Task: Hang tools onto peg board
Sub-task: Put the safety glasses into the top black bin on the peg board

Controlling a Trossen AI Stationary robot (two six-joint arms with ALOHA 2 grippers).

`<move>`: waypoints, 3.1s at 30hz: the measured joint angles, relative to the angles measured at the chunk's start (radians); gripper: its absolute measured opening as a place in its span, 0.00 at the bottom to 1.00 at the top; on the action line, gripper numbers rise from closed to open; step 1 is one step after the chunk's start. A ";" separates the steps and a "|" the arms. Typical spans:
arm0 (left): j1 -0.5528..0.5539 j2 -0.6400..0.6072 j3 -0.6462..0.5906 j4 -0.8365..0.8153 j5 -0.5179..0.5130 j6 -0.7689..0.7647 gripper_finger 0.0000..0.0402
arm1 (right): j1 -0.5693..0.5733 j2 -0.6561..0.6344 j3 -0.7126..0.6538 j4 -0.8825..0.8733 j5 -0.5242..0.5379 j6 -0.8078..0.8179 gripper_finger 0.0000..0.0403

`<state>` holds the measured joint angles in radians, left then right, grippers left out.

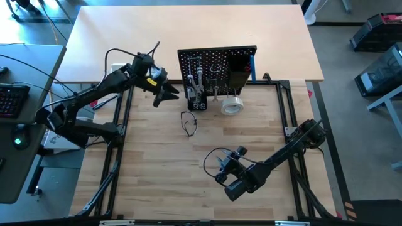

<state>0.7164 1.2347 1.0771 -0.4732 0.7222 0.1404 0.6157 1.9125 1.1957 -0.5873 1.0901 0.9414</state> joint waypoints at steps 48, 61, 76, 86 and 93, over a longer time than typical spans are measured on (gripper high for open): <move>-0.424 0.001 -0.614 0.426 -0.210 -0.155 0.38 | -0.144 0.000 0.000 0.217 -0.072 -0.205 0.40; -0.569 0.001 -0.614 0.459 -0.480 -0.155 0.38 | -0.202 0.002 0.000 0.296 -0.107 -0.321 0.40; -0.614 0.004 -0.614 0.546 -0.707 -0.077 0.38 | -0.224 0.144 0.000 0.611 -0.229 -0.496 0.40; -0.614 0.084 -0.614 0.613 -0.713 -0.074 0.38 | -0.296 0.145 0.000 0.622 -0.221 -0.497 0.40; -0.613 0.157 -0.614 0.678 -0.850 -0.041 0.38 | -0.382 0.145 0.000 0.686 -0.302 -0.491 0.40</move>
<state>0.1034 1.3916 0.4629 0.2047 -0.1273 0.0994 0.2334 2.0571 1.1957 0.0984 0.7883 0.4500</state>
